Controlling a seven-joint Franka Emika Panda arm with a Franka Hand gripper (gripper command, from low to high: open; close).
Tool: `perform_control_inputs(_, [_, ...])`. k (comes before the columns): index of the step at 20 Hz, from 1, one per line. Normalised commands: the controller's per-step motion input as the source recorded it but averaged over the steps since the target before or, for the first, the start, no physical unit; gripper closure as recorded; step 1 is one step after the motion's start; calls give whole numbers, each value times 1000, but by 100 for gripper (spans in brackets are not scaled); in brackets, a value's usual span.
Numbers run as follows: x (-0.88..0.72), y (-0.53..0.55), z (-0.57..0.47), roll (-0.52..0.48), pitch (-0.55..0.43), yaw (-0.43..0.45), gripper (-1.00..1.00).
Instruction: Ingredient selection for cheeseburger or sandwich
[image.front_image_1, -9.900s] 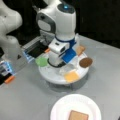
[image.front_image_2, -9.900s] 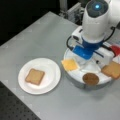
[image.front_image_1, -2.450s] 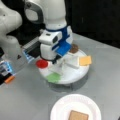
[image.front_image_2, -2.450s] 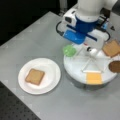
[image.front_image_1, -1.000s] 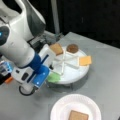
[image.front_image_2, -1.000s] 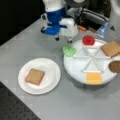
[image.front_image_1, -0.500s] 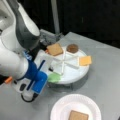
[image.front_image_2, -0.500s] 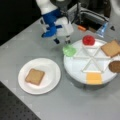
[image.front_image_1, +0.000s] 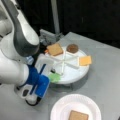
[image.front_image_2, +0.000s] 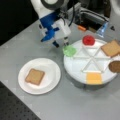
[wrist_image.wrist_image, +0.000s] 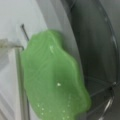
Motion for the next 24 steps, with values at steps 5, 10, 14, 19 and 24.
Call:
perform_control_inputs(5, [199, -147, -53, 224, 64, 120, -100])
perform_control_inputs(10, [154, -134, -61, 210, 64, 141, -100])
perform_control_inputs(14, [150, -139, -56, 161, 19, 137, -100])
perform_control_inputs(19, [127, -149, -65, 178, 20, 156, -100])
perform_control_inputs(24, [94, -91, -42, 203, 30, 162, -100])
